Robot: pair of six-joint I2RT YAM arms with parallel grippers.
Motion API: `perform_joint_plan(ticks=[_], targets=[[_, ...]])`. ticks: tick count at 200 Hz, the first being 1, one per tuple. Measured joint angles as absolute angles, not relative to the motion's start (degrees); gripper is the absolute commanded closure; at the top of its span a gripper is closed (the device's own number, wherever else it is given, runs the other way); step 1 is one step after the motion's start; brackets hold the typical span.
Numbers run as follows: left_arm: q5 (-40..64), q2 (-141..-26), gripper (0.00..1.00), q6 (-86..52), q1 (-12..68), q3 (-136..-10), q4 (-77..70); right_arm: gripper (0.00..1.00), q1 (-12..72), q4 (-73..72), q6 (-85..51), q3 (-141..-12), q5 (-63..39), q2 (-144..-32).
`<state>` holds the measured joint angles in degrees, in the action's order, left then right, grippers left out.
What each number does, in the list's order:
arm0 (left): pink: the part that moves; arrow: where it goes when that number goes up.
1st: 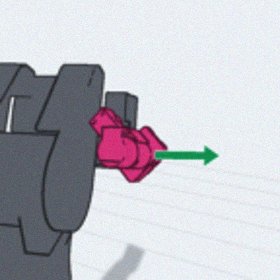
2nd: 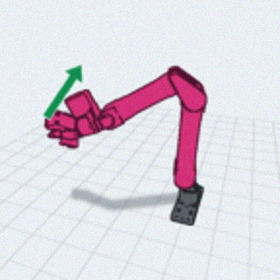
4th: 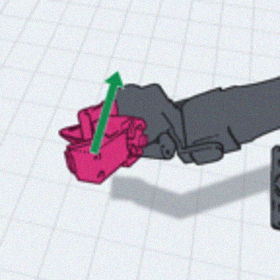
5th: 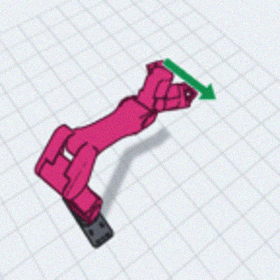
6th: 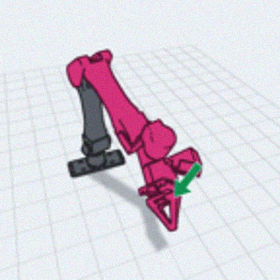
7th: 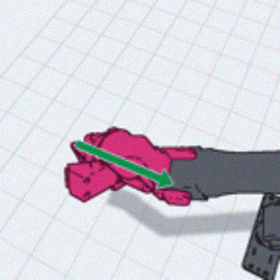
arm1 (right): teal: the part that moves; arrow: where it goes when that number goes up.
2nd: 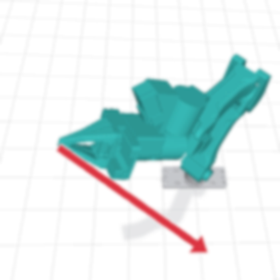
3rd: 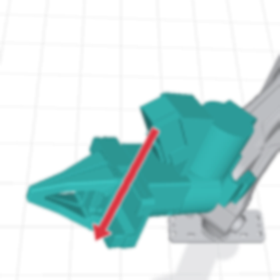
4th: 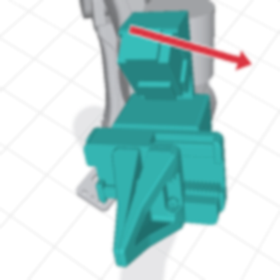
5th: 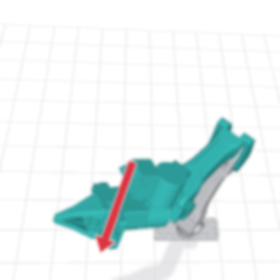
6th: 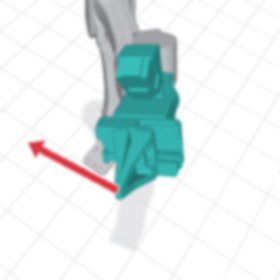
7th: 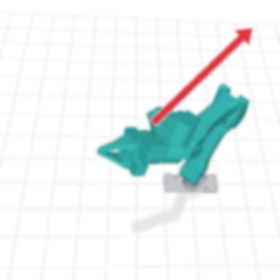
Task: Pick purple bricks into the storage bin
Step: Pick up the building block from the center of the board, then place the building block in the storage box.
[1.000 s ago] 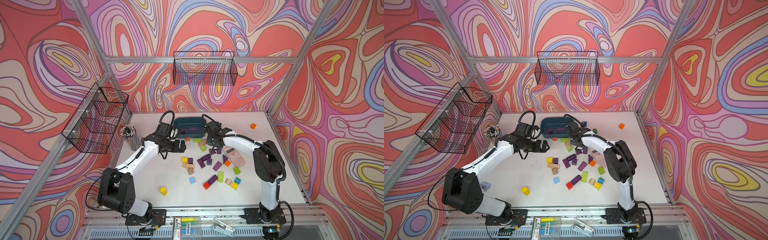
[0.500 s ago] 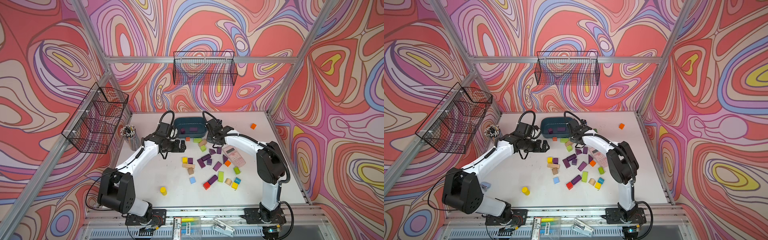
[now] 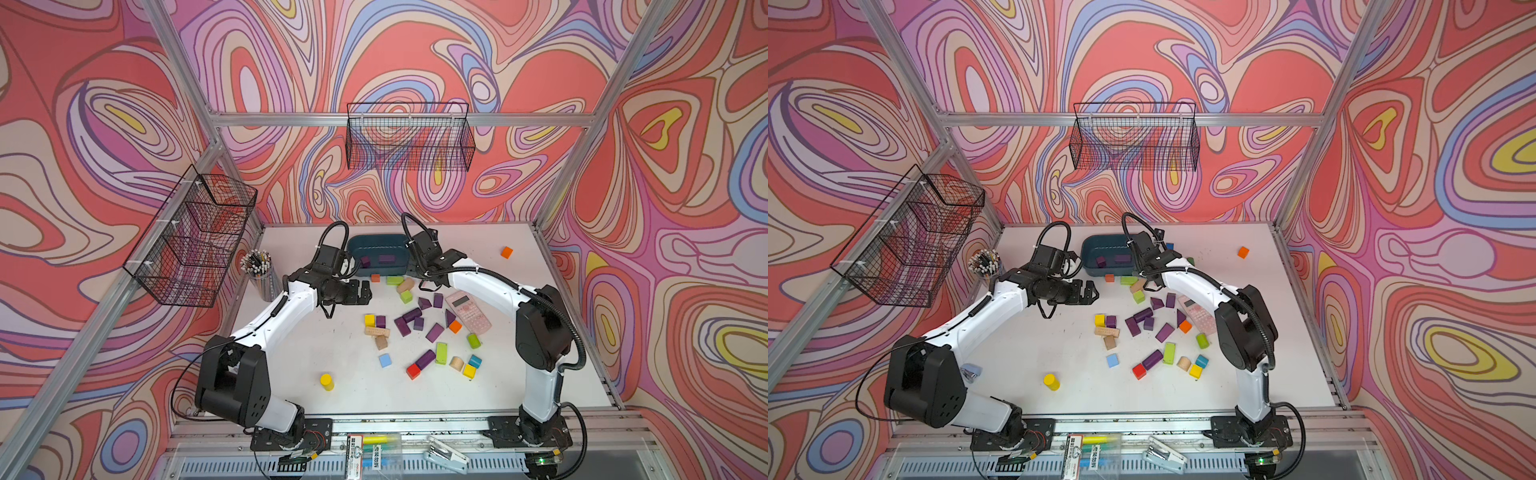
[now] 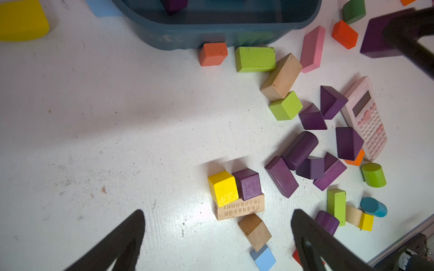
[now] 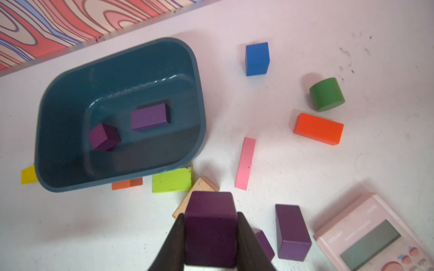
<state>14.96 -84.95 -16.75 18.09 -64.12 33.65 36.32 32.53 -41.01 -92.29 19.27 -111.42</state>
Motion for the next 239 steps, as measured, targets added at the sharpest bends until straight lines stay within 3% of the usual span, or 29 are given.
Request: perform_joint_plan(ticks=[113,239], targets=[[12.32,-85.23,0.0,-16.67,18.09,-64.86,34.11,0.72,38.3,27.9,-39.27,-96.62,18.92,-112.07],[5.8,-85.25,0.0,-16.56,18.09,-64.88,34.98,0.72,38.61,25.63,-36.4,-106.06,18.31,-124.51]])
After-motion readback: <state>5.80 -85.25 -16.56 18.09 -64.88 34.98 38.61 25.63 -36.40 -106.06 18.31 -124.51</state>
